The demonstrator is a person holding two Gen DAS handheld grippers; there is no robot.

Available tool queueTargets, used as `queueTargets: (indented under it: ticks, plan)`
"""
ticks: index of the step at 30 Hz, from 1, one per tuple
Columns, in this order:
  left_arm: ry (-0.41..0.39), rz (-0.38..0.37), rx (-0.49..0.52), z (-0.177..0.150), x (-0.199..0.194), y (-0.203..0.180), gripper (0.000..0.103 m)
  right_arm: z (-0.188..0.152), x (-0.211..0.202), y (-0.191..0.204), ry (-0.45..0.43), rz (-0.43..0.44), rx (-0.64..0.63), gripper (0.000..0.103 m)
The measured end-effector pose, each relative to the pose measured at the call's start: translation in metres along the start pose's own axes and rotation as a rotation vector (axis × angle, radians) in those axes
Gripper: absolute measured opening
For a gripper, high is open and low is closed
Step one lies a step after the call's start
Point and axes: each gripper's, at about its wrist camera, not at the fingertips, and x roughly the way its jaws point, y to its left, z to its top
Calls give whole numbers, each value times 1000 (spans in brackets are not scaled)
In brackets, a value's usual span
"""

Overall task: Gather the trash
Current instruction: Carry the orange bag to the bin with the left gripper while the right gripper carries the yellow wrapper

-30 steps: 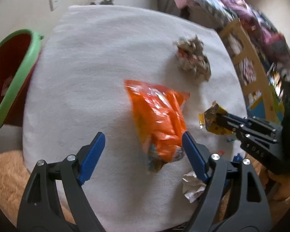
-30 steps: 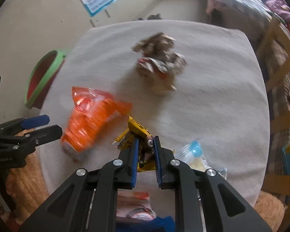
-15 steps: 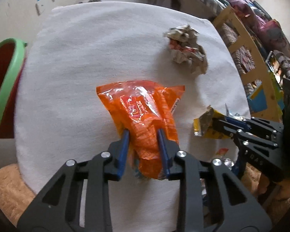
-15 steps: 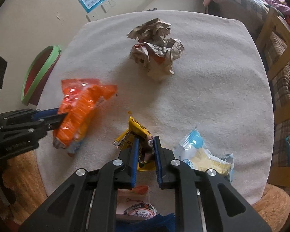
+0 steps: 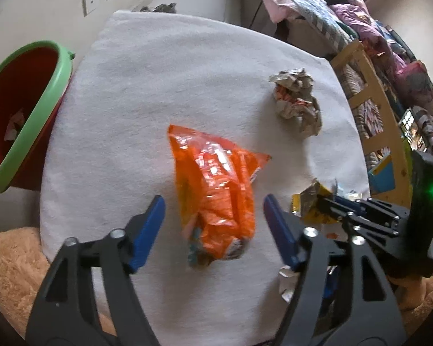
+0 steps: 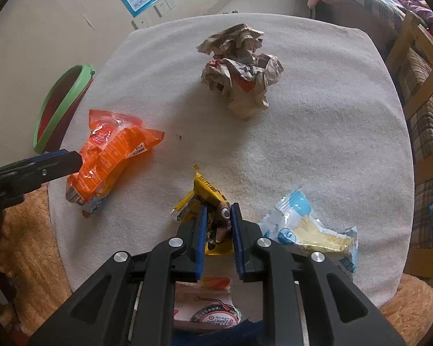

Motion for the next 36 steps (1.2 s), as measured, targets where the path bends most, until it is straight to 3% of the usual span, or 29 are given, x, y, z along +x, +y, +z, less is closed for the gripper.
queueTargets:
  ticks: [6, 8, 9, 10, 24, 36]
  plan:
    - [53, 18, 66, 1, 23, -16, 73, 1, 3, 5, -1, -6, -5, 17]
    - [96, 44, 84, -3, 36, -17, 63, 1, 2, 5, -5, -7, -6, 17]
    - [111, 45, 92, -6, 39, -17, 43, 0, 1, 5, -9, -8, -5, 17]
    - [129, 37, 97, -8, 42, -17, 44, 0, 0, 5, -12, -9, -3, 17]
    - [-40, 9, -25, -29, -15, 18, 43, -10, -26, 24, -59, -48, -60, 17]
    - [-123, -53, 5, -54, -45, 9, 44, -30, -51, 57, -110, -104, -155, 17]
